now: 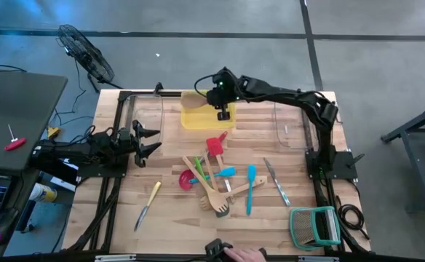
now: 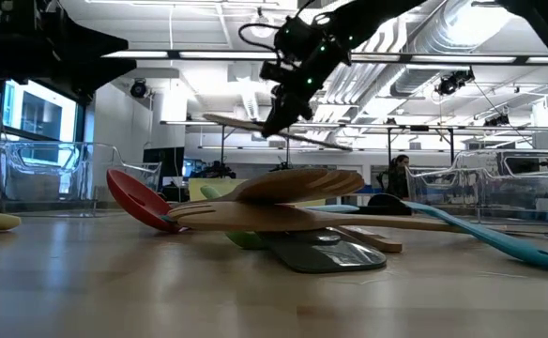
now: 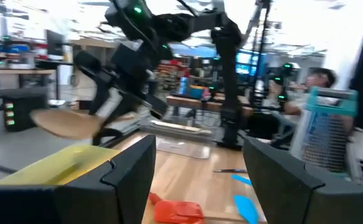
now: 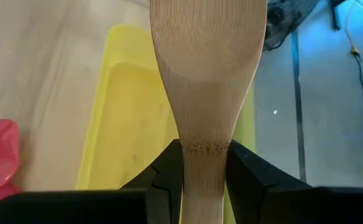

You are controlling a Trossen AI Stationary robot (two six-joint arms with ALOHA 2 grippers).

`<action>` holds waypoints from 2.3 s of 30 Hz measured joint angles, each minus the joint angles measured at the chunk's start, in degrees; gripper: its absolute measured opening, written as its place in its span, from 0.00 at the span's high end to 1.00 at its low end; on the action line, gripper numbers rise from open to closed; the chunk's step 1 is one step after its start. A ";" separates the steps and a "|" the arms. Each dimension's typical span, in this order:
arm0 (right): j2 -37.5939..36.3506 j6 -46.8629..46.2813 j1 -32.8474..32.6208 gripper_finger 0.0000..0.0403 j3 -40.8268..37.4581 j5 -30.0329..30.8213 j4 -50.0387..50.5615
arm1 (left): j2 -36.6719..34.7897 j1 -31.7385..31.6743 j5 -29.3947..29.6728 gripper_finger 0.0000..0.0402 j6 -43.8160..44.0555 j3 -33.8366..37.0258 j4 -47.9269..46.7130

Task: Pick & Place Kitchen Items
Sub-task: Put the brown serving spoon into the yellow bin

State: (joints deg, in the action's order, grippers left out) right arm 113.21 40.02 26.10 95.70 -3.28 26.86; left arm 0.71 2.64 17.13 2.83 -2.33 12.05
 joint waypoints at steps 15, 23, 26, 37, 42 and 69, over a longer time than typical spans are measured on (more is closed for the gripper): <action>3.61 4.18 -2.55 0.80 0.00 3.88 -2.27 | 0.00 0.00 0.63 0.40 0.00 0.02 -0.20; 7.89 11.05 -4.66 0.80 0.00 16.56 -3.05 | 0.02 0.00 0.62 0.40 0.00 0.04 -0.22; 9.12 12.96 -5.22 0.80 -0.03 20.66 -3.57 | 0.02 0.00 0.60 0.40 0.00 0.04 -0.24; 9.55 20.62 -7.03 0.80 -0.07 20.52 -4.06 | 0.02 0.00 0.57 0.40 0.00 0.09 -2.27; 11.03 23.80 -6.99 0.80 -0.03 20.99 -4.97 | 0.02 0.01 0.20 0.40 0.01 0.09 -2.87; 14.65 12.20 -7.70 0.69 0.02 27.31 -6.98 | 0.04 0.02 -1.58 0.40 0.46 0.09 -6.19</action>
State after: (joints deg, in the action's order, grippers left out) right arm 127.86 52.22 18.40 95.72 24.03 19.88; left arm 0.75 2.65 15.55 3.29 -2.24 5.87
